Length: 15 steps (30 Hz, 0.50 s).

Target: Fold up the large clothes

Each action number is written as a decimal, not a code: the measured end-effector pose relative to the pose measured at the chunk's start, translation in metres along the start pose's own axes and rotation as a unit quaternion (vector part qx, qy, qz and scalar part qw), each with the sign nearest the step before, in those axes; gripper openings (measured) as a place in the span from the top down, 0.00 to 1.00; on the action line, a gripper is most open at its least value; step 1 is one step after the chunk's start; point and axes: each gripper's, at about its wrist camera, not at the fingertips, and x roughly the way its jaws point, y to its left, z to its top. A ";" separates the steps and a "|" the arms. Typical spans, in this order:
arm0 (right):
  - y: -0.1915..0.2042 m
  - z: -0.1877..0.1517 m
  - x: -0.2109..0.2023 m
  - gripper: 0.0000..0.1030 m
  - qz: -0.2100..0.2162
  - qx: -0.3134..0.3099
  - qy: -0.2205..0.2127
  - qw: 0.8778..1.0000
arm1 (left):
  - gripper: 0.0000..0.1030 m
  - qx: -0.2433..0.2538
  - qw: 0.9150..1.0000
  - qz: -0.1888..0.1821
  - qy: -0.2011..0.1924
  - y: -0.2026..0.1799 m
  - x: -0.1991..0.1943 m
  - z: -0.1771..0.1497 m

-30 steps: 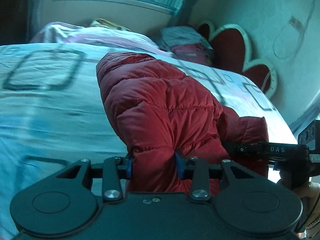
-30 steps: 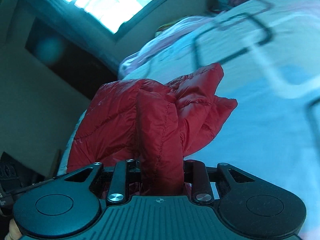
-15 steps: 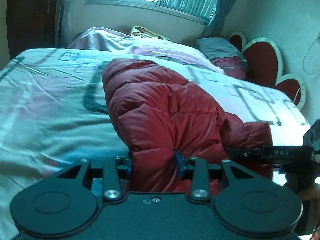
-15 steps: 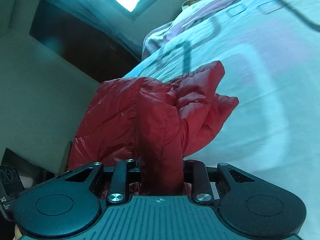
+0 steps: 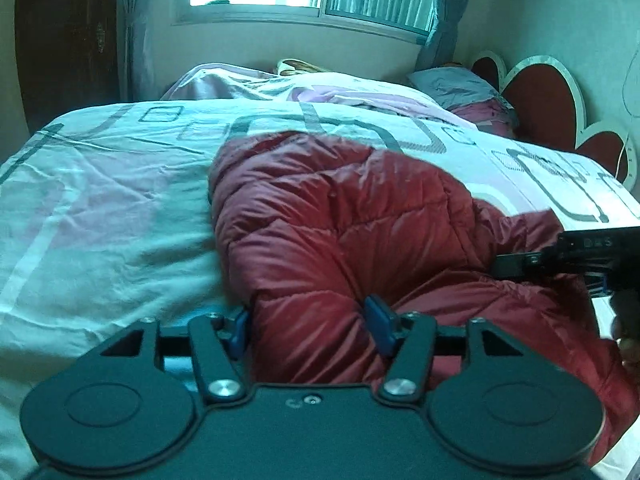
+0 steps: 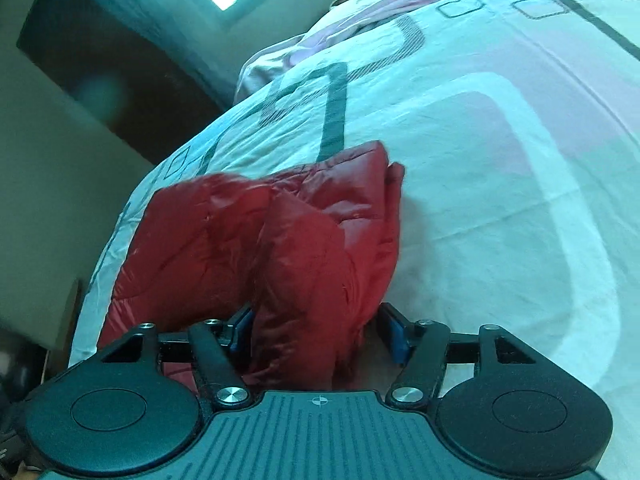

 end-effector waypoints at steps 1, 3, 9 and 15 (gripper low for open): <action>0.004 0.001 -0.007 0.39 -0.004 -0.008 -0.009 1.000 | 0.43 0.000 1.000 0.002 -0.002 0.002 -0.004 0.003; 0.012 0.004 -0.025 0.39 -0.010 -0.029 -0.027 0.999 | 0.45 -0.003 1.000 0.003 -0.015 0.004 -0.016 0.006; 0.041 0.008 -0.054 0.39 -0.046 -0.085 -0.101 0.990 | 0.45 0.008 0.998 0.006 -0.058 0.004 -0.026 0.030; 0.069 -0.002 -0.025 0.58 -0.064 -0.125 -0.098 0.985 | 0.48 0.010 0.999 0.015 -0.035 0.003 0.020 0.041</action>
